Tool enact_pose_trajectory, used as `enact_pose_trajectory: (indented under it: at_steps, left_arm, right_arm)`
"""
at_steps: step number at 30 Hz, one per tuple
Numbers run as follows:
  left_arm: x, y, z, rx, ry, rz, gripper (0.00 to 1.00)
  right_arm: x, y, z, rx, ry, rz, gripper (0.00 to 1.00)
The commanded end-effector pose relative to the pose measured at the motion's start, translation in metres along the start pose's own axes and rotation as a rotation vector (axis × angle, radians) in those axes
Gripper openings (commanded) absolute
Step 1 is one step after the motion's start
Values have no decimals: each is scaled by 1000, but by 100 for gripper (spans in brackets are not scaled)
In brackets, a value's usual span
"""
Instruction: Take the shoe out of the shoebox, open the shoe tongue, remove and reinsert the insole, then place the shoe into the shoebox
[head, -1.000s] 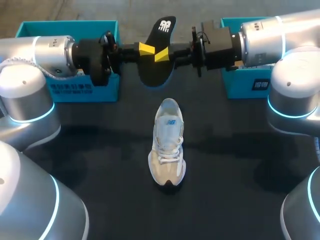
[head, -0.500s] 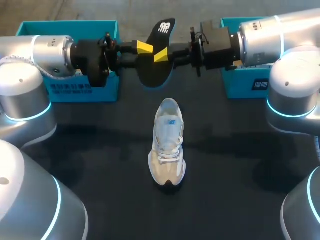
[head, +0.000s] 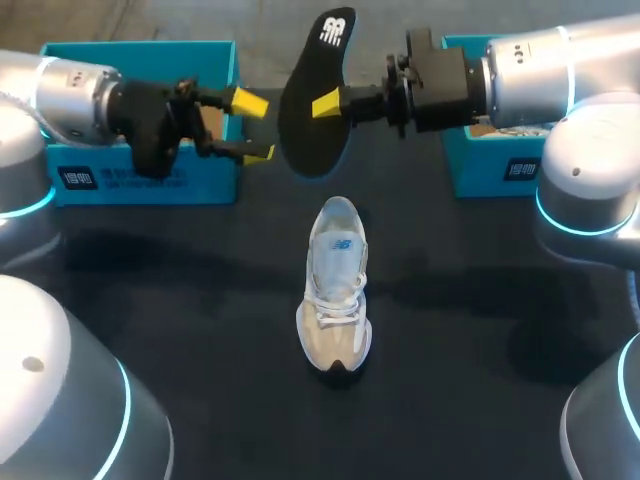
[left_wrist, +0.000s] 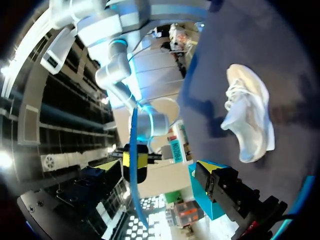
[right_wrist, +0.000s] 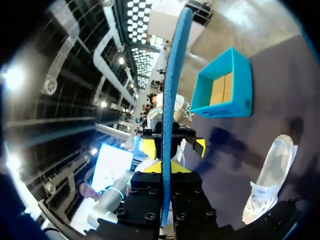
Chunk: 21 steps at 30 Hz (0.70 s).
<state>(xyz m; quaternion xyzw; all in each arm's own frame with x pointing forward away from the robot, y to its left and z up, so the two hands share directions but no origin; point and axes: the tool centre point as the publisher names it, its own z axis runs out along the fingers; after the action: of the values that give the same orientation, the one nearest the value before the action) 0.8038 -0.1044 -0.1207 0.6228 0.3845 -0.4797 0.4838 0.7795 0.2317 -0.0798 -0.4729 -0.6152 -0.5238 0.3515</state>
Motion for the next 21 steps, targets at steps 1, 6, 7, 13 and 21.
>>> enact_pose_trajectory:
  at_steps: [1,6,7,13,21]
  left_arm:
    - [9,4,-28,129,35,22,100]
    - [26,4,-39,181,113,62,100]
    - [29,5,-41,179,125,59,100]
    - [41,5,-46,206,206,92,100]
    - [54,7,-54,187,302,90,100]
  right_arm:
    - [4,8,5,17,-5,-50,0]
    - [8,14,4,9,-5,-145,0]
    - [9,15,4,8,-7,-156,0]
    - [17,20,6,6,4,-288,0]
    - [22,24,8,3,23,-381,0]
